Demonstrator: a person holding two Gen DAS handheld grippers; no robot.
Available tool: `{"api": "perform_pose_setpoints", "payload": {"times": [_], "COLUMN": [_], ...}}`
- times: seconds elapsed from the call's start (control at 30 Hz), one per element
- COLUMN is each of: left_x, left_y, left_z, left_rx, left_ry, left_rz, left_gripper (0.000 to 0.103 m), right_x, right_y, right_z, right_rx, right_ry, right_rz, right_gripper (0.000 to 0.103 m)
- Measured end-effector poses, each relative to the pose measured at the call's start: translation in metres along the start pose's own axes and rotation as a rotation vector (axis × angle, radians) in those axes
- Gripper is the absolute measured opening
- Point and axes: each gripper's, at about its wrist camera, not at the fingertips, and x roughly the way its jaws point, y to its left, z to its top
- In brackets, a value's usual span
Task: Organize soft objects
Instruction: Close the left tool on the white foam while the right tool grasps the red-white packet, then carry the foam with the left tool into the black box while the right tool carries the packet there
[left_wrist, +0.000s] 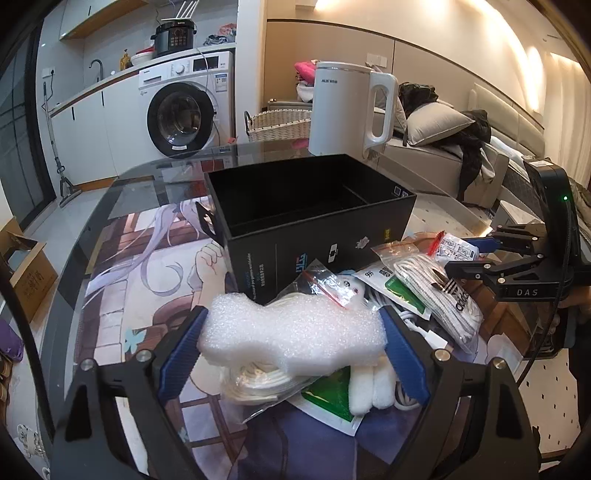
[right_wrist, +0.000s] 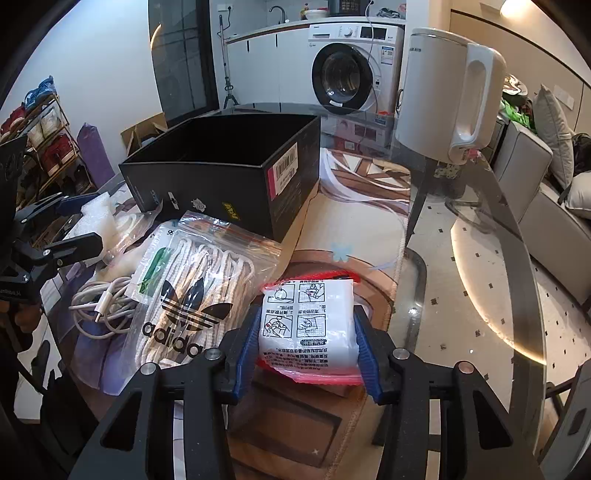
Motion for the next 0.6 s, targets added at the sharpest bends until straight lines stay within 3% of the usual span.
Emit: {"api": "perform_pose_setpoints", "payload": {"times": [0.6], "left_x": [-0.025], "left_y": [0.009], "left_z": [0.029], "left_rx": [-0.064], "left_ry": [-0.106], "left_rz": [0.06], "left_gripper": [0.09], "right_x": [-0.057], "right_y": [0.008], "right_z": [0.011], "right_rx": [0.04], "right_ry": [-0.148], "right_rz": [-0.001], "right_gripper": [0.048]}}
